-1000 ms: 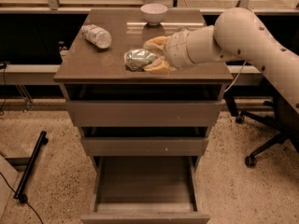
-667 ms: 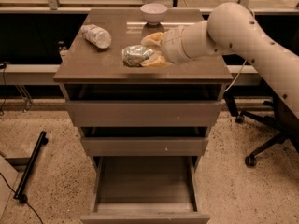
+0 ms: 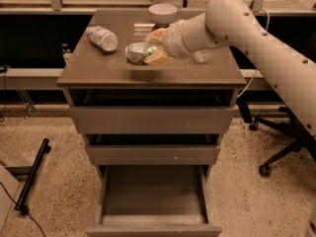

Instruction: Pick 7up can from bottom drawer and place on counter

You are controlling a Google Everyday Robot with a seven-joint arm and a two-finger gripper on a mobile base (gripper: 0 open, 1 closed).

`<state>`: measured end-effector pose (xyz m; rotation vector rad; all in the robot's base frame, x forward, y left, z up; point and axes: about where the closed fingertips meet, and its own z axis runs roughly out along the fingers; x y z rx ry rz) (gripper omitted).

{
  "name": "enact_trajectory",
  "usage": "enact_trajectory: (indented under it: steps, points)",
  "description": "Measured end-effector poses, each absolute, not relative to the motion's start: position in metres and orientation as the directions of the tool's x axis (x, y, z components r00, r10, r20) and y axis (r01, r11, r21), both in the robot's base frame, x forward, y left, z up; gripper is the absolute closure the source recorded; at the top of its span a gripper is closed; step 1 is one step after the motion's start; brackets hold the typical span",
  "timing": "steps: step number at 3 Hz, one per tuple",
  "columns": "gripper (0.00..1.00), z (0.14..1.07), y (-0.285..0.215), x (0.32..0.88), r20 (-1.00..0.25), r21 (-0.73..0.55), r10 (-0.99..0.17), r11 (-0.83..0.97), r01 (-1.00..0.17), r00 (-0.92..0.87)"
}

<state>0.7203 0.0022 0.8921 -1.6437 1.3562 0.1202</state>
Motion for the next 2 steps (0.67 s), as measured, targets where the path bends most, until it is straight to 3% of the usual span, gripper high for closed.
enact_trajectory:
  steps: [1,2]
  points:
    - [0.49,0.8872,0.0074,0.7386,-0.601,-0.58,-0.72,0.094,-0.809,0.347]
    - [0.18,0.8859,0.0111,0.7377,-0.603,-0.578,-0.717,0.09,-0.811,0.351]
